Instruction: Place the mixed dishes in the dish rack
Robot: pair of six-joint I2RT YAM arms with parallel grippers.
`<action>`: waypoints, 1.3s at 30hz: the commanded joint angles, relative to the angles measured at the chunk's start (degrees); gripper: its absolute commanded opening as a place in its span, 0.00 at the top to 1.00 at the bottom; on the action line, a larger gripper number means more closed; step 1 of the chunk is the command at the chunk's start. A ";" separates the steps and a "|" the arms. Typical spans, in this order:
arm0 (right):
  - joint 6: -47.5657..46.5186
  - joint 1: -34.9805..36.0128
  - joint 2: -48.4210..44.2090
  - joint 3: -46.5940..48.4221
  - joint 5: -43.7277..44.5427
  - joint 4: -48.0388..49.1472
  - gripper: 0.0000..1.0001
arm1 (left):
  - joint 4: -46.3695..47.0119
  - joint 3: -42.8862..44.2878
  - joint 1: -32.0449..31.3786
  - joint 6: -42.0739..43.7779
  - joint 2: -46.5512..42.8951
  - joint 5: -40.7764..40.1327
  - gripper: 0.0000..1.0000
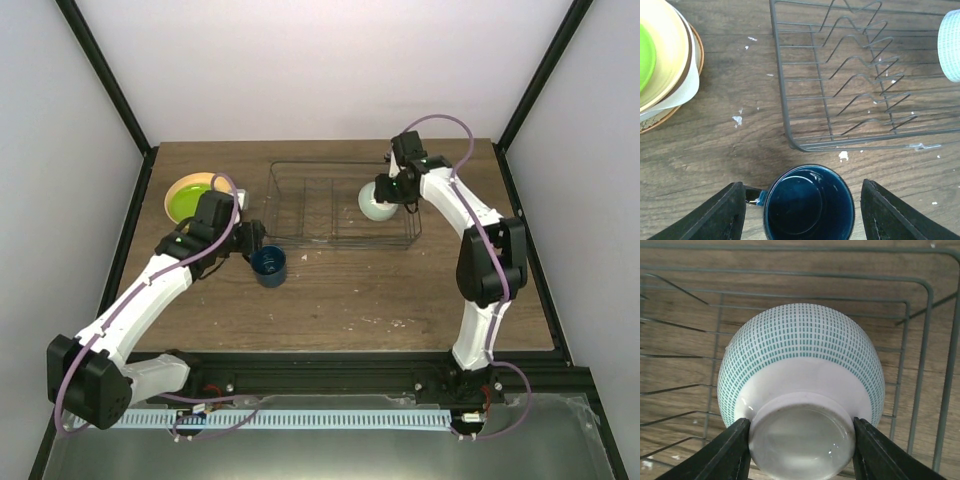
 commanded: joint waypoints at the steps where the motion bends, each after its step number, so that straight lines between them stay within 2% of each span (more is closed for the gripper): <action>1: -0.73 0.67 1.34 6.15 5.00 -4.11 0.57 | -1.49 -0.48 0.17 1.62 -0.20 -1.84 0.36; 14: -3.13 0.63 10.24 14.99 8.75 -10.11 0.56 | -1.92 0.41 0.18 2.82 2.91 -1.61 0.35; 26: -4.04 0.41 12.77 16.69 11.86 -10.73 0.54 | -2.12 1.11 0.13 3.28 3.98 -2.01 0.35; 29: -4.31 0.29 13.04 16.41 11.59 -10.24 0.50 | -2.28 1.20 0.17 3.32 4.45 -1.96 0.35; 36: -4.73 0.30 12.16 15.22 11.49 -8.88 0.30 | -2.82 0.88 0.17 3.54 4.94 -2.10 0.35; 39: -4.87 0.35 11.30 14.75 11.88 -8.64 0.27 | -2.99 0.70 0.17 3.85 5.05 -2.01 0.35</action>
